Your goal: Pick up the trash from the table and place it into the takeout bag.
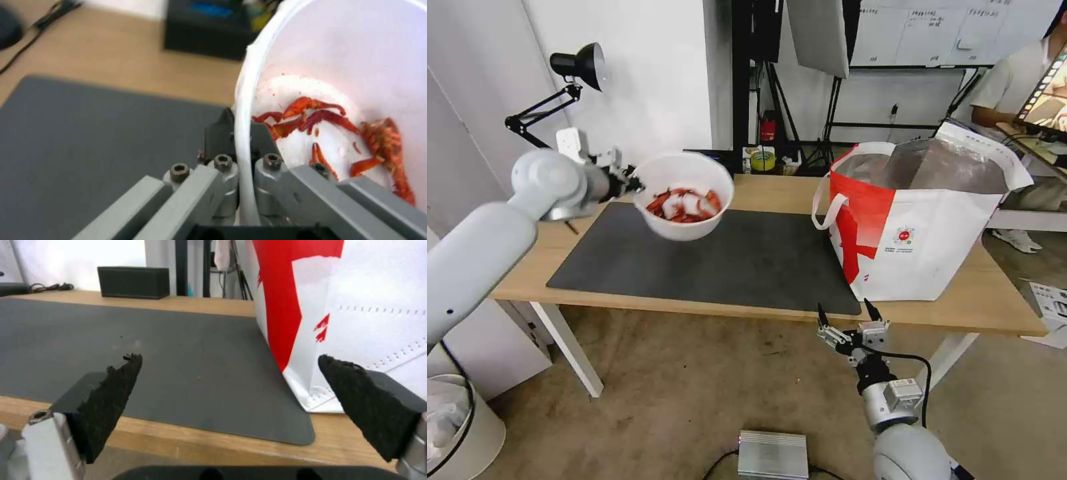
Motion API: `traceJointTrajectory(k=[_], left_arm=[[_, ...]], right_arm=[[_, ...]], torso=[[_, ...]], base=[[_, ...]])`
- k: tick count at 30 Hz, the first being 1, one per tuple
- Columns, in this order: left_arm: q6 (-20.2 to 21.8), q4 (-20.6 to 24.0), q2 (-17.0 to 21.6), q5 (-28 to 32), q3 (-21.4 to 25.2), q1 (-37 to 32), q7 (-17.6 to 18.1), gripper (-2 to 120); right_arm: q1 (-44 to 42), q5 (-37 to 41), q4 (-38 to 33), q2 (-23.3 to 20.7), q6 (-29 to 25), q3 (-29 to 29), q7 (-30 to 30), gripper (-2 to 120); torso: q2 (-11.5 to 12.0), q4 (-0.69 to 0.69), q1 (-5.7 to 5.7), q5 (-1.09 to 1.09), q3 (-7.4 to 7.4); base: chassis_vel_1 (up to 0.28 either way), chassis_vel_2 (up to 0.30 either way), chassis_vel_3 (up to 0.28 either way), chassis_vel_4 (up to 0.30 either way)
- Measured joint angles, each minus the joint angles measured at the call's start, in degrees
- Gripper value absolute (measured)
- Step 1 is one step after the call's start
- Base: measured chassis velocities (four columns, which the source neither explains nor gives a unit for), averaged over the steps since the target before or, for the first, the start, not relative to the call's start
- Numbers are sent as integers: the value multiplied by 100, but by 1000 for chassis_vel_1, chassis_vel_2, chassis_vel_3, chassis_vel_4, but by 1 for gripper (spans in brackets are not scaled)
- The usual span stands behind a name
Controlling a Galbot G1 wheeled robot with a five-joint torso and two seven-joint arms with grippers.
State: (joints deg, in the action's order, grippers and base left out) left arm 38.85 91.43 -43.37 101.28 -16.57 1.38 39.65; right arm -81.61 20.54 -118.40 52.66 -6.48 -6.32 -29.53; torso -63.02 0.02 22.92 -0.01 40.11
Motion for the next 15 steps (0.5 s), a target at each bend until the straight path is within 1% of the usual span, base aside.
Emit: traceJointTrajectory(k=[2,3,5,7,9,10,11,12,13,14,15], left_arm=[[-18,-20,-141,100,-193,304,59,0],[-18,-20,-141,100,-193,304,59,0],[-31,-157,-357,231,-424,667,171,0],[-37,-192,-408,256,-472,735,200,0],[-68,-390,-692,360,-699,1068,310,0],[-68,-390,-692,360,-699,1068,310,0],[-86,-508,-865,424,-819,1232,357,0],[-89,-570,-958,447,-868,1309,389,0],[-89,-570,-958,447,-868,1309,389,0],[-98,-759,-1217,484,-959,1501,429,0],[-105,-857,-1365,491,-987,1589,450,0]], right_arm=[[0,0,0,0,0,-1,0,100],[0,0,0,0,0,-1,0,100],[0,0,0,0,0,0,0,100],[0,0,0,0,0,0,0,100],[0,0,0,0,0,0,0,100],[0,0,0,0,0,0,0,100],[0,0,0,0,0,0,0,100],[0,0,0,0,0,0,0,100],[0,0,0,0,0,0,0,100],[0,0,0,0,0,0,0,100],[0,0,0,0,0,0,0,100]], torso=[[0,0,0,-1,0],[0,0,0,-1,0],[0,-2,0,1,0],[0,-2,0,0,0],[0,-2,0,1,0],[0,-2,0,1,0],[0,-2,0,-1,0],[0,-2,0,0,0],[0,-2,0,0,0],[0,-1,0,0,0],[0,-2,0,0,0]], base=[[0,0,0,0],[0,0,0,0],[0,0,0,0],[0,0,0,0],[0,0,0,0],[0,0,0,0],[0,0,0,0],[0,0,0,0],[0,0,0,0],[0,0,0,0],[0,0,0,0]])
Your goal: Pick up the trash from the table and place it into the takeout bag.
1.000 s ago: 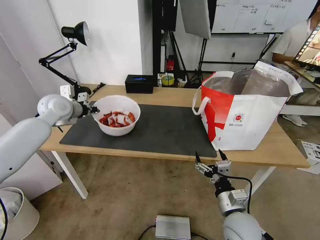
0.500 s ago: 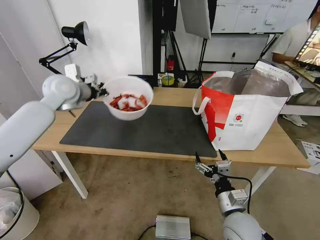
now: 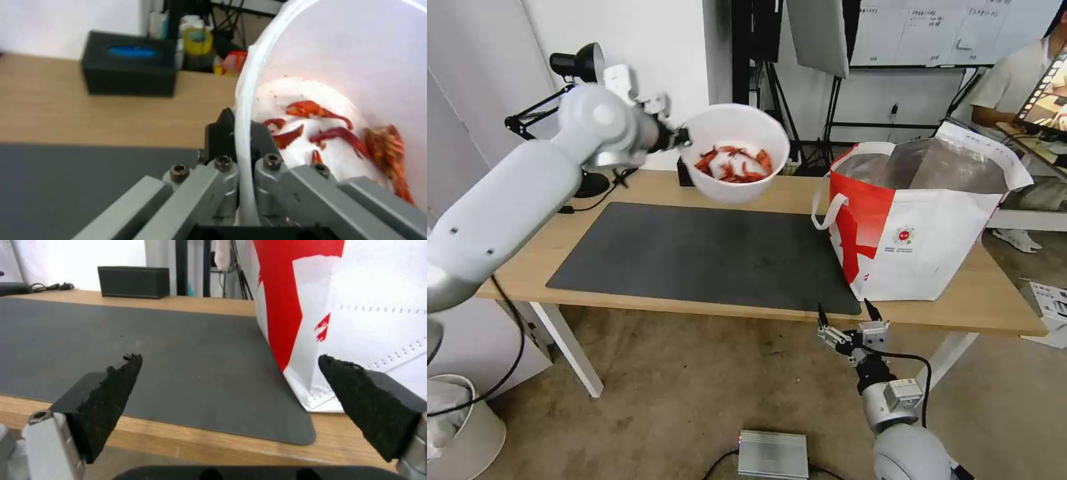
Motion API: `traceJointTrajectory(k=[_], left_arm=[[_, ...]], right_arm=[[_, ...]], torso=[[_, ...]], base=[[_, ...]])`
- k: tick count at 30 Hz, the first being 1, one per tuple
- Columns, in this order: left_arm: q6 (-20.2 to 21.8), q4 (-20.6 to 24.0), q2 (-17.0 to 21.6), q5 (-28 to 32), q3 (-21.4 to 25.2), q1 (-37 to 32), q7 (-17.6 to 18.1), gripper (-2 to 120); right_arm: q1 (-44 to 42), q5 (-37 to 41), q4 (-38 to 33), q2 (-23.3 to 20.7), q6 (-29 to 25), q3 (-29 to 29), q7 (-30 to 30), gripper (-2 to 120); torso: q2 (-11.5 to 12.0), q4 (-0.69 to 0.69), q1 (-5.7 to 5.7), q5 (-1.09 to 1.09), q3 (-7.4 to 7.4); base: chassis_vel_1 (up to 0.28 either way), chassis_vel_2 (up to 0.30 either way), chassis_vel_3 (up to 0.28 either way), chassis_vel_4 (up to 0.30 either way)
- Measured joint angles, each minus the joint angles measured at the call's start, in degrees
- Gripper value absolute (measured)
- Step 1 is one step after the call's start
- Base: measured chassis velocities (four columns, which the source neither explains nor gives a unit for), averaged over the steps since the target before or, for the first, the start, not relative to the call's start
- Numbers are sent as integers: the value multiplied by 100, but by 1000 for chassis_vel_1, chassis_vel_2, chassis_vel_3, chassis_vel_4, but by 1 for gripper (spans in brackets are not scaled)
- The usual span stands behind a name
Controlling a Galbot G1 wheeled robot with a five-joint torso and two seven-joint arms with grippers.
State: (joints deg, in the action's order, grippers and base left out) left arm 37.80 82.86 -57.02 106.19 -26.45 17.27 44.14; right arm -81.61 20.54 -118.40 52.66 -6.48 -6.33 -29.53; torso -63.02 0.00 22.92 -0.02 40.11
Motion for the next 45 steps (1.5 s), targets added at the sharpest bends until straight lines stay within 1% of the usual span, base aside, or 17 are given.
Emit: traceJointTrajectory(k=[2,3,7,8,10,11,14,15,18,19,21,23,25,27,34,37,45], left_arm=[[-5,-149,-225,7,-32,113,29,0],[-5,-149,-225,7,-32,113,29,0],[-48,-741,-1127,-28,-39,430,151,0],[-48,-741,-1127,-28,-39,430,151,0],[-129,-1009,-1546,-136,-23,568,170,0],[-129,-1009,-1546,-136,-23,568,170,0],[-198,-1395,-2096,-201,59,694,275,0],[-198,-1395,-2096,-201,59,694,275,0],[-290,-1693,-2574,-241,93,738,462,0],[-290,-1693,-2574,-241,93,738,462,0],[-334,-1827,-2863,-361,47,725,559,0],[-342,-1862,-2944,-406,25,707,571,0],[-465,-2053,-3339,-757,-85,550,717,0],[-597,-2108,-3458,-968,-206,458,763,0],[-1049,-2118,-3465,-1514,-565,277,760,0],[-1354,-2027,-3416,-2011,-761,116,534,0],[-1528,-1638,-3260,-2249,-1081,-18,348,0]], right_arm=[[0,0,0,0,0,0,0,100],[0,0,0,0,0,0,0,100],[0,0,0,0,0,0,0,100],[0,0,0,0,0,0,0,100],[0,0,0,0,0,0,0,100],[0,0,0,0,0,0,0,100],[0,0,0,0,0,0,0,100],[0,0,0,0,0,0,0,100],[0,0,0,0,0,0,0,100],[0,0,0,0,0,0,0,100],[0,0,0,0,0,0,0,100],[0,0,0,0,0,0,0,100],[0,0,0,0,0,0,0,100],[0,0,0,0,0,0,0,100],[0,0,0,0,0,0,0,100],[0,0,0,0,0,0,0,100],[0,0,0,0,0,0,0,100]], torso=[[0,0,0,0,0],[0,0,0,0,0],[0,2,0,0,0],[0,2,0,0,0],[0,1,0,-1,0],[0,1,0,-1,0],[0,2,-1,0,-1],[0,2,-1,0,-1],[0,0,-1,0,0],[0,0,-1,0,0],[0,1,-1,0,0],[0,1,-1,-1,-1],[0,2,-1,0,0],[-1,2,-1,0,-1],[-1,0,-1,2,0],[0,0,0,2,0],[0,0,-1,2,0]], base=[[0,0,0,0],[0,0,0,0],[0,0,0,0],[0,0,0,0],[0,0,0,0],[0,0,0,0],[0,0,0,0],[0,0,0,0],[0,0,0,0],[0,0,0,0],[0,0,0,0],[0,0,0,0],[0,0,0,0],[0,0,0,0],[0,0,0,0],[0,0,0,0],[0,0,0,0]])
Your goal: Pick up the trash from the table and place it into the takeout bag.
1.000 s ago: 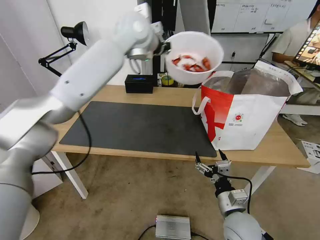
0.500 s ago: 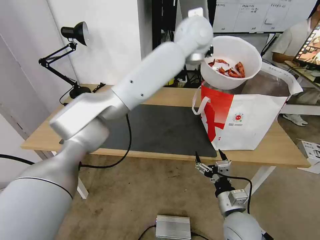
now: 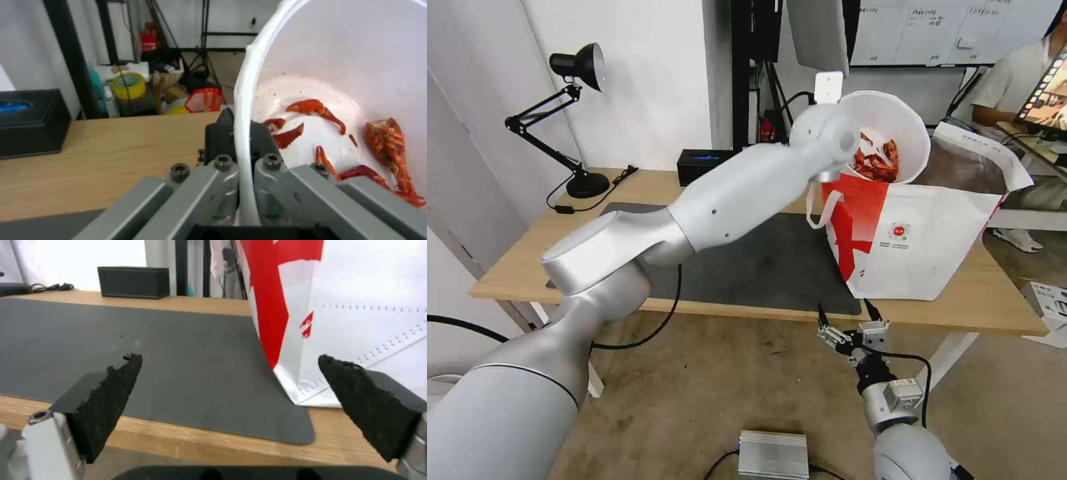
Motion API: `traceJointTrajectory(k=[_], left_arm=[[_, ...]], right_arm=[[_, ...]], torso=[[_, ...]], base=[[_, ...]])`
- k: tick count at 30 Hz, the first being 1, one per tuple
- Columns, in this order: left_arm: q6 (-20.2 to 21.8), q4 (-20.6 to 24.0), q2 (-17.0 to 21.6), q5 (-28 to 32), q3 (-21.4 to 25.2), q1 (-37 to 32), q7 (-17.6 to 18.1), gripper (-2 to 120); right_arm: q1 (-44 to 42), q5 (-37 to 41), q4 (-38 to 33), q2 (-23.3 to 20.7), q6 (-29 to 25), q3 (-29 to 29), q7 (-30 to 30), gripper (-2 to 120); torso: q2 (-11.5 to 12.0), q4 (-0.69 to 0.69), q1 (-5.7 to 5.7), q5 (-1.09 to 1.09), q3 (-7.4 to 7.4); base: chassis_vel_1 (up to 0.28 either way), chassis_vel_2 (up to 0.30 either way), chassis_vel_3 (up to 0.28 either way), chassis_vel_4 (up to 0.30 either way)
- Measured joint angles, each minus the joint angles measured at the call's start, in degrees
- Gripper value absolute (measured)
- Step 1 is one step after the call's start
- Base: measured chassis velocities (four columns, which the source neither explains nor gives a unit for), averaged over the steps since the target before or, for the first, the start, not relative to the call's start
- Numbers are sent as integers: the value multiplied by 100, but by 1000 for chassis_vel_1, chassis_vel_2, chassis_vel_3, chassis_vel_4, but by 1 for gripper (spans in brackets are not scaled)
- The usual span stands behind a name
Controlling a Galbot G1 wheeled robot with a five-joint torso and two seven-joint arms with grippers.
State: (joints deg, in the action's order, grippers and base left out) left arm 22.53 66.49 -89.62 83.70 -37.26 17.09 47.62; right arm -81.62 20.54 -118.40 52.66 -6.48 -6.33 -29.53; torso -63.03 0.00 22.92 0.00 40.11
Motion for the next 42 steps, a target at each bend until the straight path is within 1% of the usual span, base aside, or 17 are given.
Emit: traceJointTrajectory(k=[7,10,11,14,16,18,19,21,27,30,31,33,35,36,38,39,42], left_arm=[[63,358,175,24,-234,-2,-128,0],[280,574,330,99,-358,4,-247,0],[280,574,330,99,-358,4,-247,0],[478,696,435,218,-403,38,-288,0],[743,792,540,365,-436,73,-320,0],[812,811,564,407,-441,81,-322,0],[999,846,610,519,-442,94,-324,0],[1190,870,634,611,-433,102,-324,0],[1400,873,627,657,-390,113,-277,0],[1427,865,571,660,-360,118,-191,14],[1427,865,571,660,-360,118,-191,14],[1428,857,550,661,-352,125,-182,22],[1422,847,549,659,-347,131,-173,33],[1422,847,549,659,-347,131,-173,33],[1389,845,547,651,-319,132,-168,42],[1389,845,547,651,-319,132,-168,42],[1242,913,569,629,-230,132,-165,57]], right_arm=[[0,0,0,0,0,0,0,100],[0,0,0,0,0,0,0,100],[0,0,0,0,0,0,0,100],[0,0,0,0,0,0,0,100],[0,0,0,0,0,0,0,100],[0,0,0,0,0,0,0,100],[0,0,0,0,0,0,0,100],[0,0,0,0,0,0,0,100],[0,0,0,0,0,0,0,100],[0,0,0,0,0,0,0,100],[0,0,0,0,0,0,0,100],[0,0,0,0,0,0,0,100],[0,0,0,0,0,0,0,100],[0,0,0,0,0,0,0,100],[0,0,0,0,0,0,0,100],[0,0,0,0,0,0,0,100],[0,0,0,0,0,0,0,100]], torso=[[0,0,0,0,0],[0,0,0,0,0],[0,0,0,0,0],[0,0,0,0,0],[0,0,0,0,0],[0,0,0,1,0],[0,-1,0,1,0],[0,0,0,1,0],[0,-1,0,1,0],[0,0,0,1,0],[0,0,0,1,0],[0,1,0,0,0],[0,0,0,1,0],[0,0,0,1,0],[0,0,0,0,0],[0,0,0,0,0],[0,1,0,0,0]], base=[[0,0,0,0],[0,0,0,0],[0,0,0,0],[0,0,0,0],[0,0,0,0],[0,0,0,0],[0,0,0,0],[0,0,0,0],[0,0,0,0],[0,0,0,0],[0,0,0,0],[0,0,0,0],[0,0,0,0],[0,0,0,0],[0,0,0,0],[0,0,0,0],[0,0,0,0]])
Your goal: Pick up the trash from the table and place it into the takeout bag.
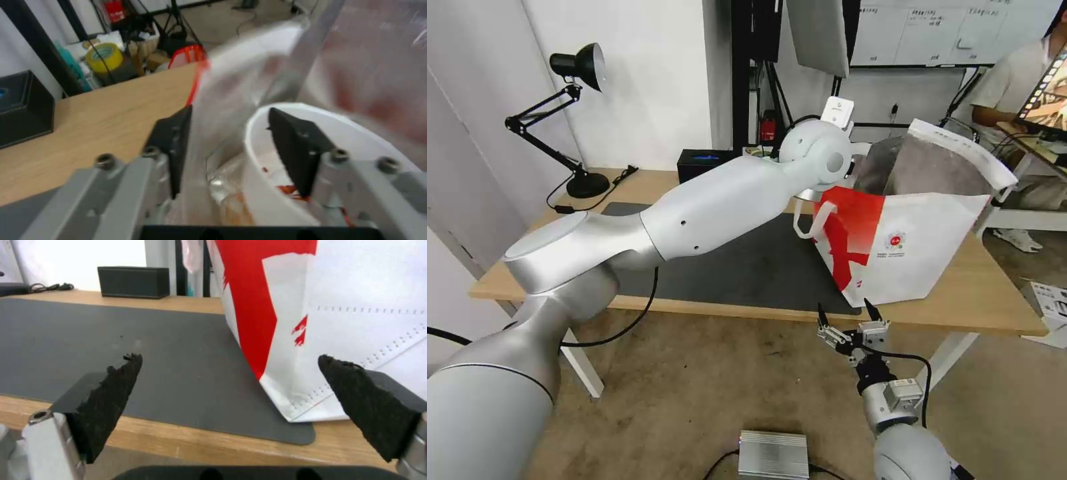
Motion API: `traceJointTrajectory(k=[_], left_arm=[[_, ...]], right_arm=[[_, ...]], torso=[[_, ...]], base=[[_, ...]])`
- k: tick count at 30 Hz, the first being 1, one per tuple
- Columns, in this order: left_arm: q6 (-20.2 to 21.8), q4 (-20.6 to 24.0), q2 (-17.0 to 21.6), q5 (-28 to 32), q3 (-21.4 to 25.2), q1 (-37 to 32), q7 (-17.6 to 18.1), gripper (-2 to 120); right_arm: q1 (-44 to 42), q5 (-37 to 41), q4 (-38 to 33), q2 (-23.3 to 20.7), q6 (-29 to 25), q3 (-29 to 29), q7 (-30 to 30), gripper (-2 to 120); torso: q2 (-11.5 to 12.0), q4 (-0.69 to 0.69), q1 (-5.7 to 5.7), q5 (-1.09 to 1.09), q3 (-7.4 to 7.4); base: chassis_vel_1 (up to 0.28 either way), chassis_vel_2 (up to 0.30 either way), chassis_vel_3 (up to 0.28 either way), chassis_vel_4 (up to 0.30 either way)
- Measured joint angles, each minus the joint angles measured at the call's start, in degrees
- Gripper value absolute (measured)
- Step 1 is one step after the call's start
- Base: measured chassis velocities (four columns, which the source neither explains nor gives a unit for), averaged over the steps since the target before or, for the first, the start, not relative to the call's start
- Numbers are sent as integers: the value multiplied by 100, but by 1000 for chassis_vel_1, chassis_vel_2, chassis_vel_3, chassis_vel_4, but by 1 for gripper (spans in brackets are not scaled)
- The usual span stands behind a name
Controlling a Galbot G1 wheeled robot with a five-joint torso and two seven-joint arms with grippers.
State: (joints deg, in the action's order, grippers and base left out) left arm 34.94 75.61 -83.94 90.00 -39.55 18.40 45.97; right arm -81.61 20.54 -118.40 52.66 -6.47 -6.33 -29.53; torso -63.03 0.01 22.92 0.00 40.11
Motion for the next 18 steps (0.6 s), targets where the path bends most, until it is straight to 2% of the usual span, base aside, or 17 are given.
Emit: traceJointTrajectory(k=[1,4,7,8,9,11,14,16,17,18], left_arm=[[0,0,0,0,0,0,0,57],[-190,141,56,-59,158,2,20,72],[-240,171,77,-71,255,6,27,75],[-356,222,170,-77,434,15,51,86],[-356,222,170,-77,434,15,51,86],[-448,335,322,-63,607,12,108,96],[-503,485,489,-52,696,-20,146,99],[-669,889,939,-161,735,-135,157,100],[-669,889,939,-161,735,-135,157,100],[-809,1107,1194,-333,722,-234,156,100]], right_arm=[[0,0,0,0,0,0,0,100],[0,0,0,0,0,0,0,100],[0,0,0,0,0,0,0,100],[0,0,0,0,0,0,0,100],[0,0,0,0,0,0,0,100],[0,0,0,0,0,0,0,100],[0,0,0,0,0,0,0,100],[0,0,0,0,0,0,0,100],[0,0,0,0,0,0,0,100],[0,0,0,0,0,0,0,100]], torso=[[0,0,0,0,0],[0,-1,0,0,0],[0,0,0,0,0],[0,0,0,0,0],[0,0,0,0,0],[0,0,0,0,0],[0,0,0,0,0],[0,0,0,1,0],[0,0,0,1,0],[0,-1,0,1,0]], base=[[0,0,0,0],[0,0,0,0],[0,0,0,0],[0,0,0,0],[0,0,0,0],[0,0,0,0],[0,0,0,0],[0,0,0,0],[0,0,0,0],[0,0,0,0]])
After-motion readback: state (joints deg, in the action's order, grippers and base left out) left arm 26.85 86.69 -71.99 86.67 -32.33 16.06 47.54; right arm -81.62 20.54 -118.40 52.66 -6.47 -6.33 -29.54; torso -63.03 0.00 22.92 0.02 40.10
